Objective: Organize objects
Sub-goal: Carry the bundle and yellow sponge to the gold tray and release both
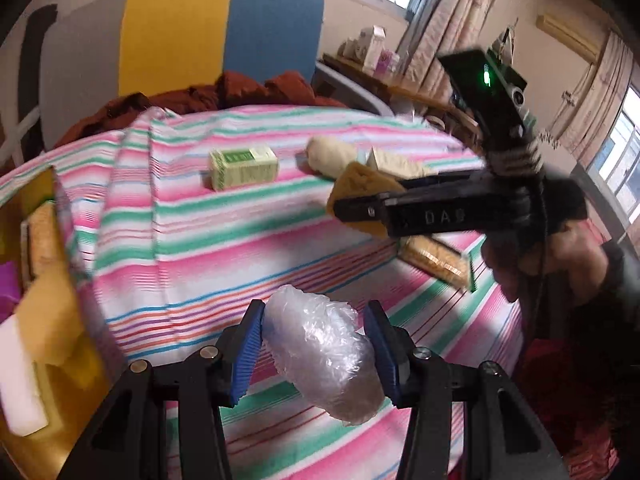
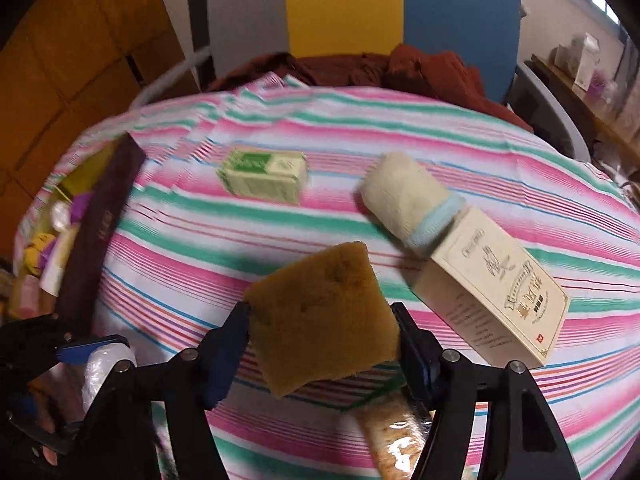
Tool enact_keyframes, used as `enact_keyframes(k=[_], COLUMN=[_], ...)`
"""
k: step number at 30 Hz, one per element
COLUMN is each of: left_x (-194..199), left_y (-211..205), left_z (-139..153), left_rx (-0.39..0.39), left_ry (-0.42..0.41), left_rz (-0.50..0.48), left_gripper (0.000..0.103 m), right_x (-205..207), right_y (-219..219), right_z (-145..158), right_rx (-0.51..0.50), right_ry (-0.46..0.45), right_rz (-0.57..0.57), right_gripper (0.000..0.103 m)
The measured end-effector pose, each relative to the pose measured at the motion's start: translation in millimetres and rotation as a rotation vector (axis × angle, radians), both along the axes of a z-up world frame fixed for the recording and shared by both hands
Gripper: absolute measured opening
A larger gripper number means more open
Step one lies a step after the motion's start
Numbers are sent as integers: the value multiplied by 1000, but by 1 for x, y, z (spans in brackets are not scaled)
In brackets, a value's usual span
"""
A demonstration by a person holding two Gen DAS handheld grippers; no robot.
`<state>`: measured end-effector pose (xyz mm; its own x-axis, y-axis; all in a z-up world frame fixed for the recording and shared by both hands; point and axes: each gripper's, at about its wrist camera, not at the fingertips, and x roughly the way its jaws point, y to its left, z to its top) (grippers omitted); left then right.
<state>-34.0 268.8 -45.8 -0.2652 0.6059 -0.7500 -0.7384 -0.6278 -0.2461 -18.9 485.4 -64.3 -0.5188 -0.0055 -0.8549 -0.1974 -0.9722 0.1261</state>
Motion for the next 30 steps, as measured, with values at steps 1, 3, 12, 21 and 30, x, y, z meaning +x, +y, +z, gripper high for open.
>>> enact_keyframes(k=[1,3,12,21,30], left_x=[0,-3,-28,-57,-62], left_y=[-7,-23,-117,-213,-247], left_z=[6,16,42,42,43], left_rx=[8,26,79,40,10], left_ry=[15,27,59,111,163], left_rz=[15,48,264,514,643], left_gripper=[51,51,51,51,52], right_x=[0,3,-7,-28,-32], right_y=[-2,-13,-83,-182,-249], right_z=[4,12,53,68,57], right_rx=[-2,-3,-55,-110,-104], right_ry=[8,23,107,149,152], right_rz=[7,18,75,256,293], right_gripper=[69,69,69,69,70])
